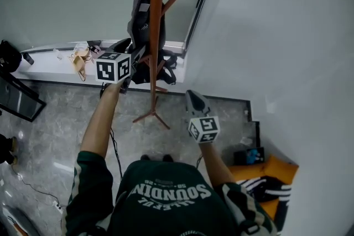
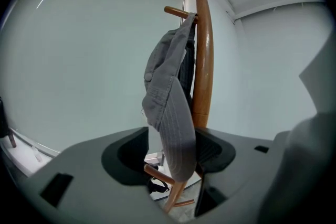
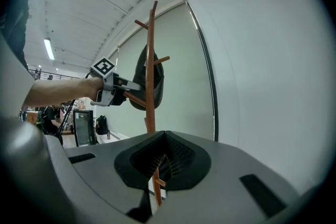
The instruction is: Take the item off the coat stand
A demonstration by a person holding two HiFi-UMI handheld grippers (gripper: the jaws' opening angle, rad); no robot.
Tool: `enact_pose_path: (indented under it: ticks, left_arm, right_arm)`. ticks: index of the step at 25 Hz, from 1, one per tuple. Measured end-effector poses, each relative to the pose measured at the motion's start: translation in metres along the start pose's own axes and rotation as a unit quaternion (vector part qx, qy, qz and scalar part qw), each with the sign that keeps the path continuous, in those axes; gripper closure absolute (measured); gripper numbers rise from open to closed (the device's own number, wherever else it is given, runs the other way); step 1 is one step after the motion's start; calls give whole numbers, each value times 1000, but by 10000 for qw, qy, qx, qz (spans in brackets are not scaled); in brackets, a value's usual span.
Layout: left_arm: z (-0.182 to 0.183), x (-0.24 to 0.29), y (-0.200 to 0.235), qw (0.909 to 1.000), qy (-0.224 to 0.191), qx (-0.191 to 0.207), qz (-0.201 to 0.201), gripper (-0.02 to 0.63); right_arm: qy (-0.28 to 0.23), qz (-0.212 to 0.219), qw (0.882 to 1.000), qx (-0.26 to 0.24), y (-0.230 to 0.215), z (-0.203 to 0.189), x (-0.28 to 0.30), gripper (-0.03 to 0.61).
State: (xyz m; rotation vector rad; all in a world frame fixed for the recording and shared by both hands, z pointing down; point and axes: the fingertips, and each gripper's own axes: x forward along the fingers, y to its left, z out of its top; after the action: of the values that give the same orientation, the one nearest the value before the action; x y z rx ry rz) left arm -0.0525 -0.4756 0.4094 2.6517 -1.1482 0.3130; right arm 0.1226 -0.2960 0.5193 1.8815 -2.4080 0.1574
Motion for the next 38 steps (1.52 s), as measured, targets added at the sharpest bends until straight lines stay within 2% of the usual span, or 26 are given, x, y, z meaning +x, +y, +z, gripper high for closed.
enact_pose_path:
  ticks: [2,4,6,10,19,30,38]
  left_arm:
    - [2,0,1,10000,28,58,-31,372]
    - [4,0,3,9999,46,140,-10,449]
    - [4,1,6,9998,55,214,29,477]
    - [5,1,15,9993,23,320,166,503]
    - [14,-1,40,9960,-209,435,749,584]
    - [32,-7,52,9944,-461,289,902,597]
    - [59,-14,68,9931,-621,243,965,598]
  right_arm:
    - [-14,-21,10000,-6,-1,1,0,580]
    - [-11,-37,10000,2,-2,1,1,580]
    - [-14,-49,10000,8,-4,1,2,580]
    - [-24,-67,10000,7,-4,2,2,580]
    - [4,-87,10000,22,-5,2,6,580]
    - [-34,-170,9998,63,-6,-2,-2,580]
    - [-72,-178,9998,36,-6,5,-1,580]
